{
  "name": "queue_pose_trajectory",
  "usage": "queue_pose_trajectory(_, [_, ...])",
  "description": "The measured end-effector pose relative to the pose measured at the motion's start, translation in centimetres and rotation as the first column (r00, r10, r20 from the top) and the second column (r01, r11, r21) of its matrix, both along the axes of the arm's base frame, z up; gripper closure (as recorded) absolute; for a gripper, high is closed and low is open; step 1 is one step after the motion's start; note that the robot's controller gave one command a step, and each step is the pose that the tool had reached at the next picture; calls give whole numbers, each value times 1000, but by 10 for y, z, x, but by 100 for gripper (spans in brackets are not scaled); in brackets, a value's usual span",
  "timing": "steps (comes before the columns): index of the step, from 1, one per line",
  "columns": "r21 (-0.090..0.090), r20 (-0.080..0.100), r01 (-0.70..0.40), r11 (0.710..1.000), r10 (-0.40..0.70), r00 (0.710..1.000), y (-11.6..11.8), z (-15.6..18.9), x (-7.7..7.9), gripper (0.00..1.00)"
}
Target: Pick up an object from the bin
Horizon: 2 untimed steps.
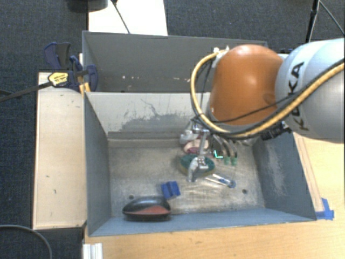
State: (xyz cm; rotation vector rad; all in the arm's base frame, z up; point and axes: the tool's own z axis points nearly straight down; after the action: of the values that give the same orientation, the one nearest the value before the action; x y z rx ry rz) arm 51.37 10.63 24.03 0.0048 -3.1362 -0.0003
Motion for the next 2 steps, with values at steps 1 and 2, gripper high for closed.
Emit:
queue_pose_trajectory(1, [1, 3, -411, 912, 411, 912, -10, -127, 29, 0])
queue_pose_trajectory(2, [0, 3, -640, 769, 640, 769, -62, -153, 40, 0])
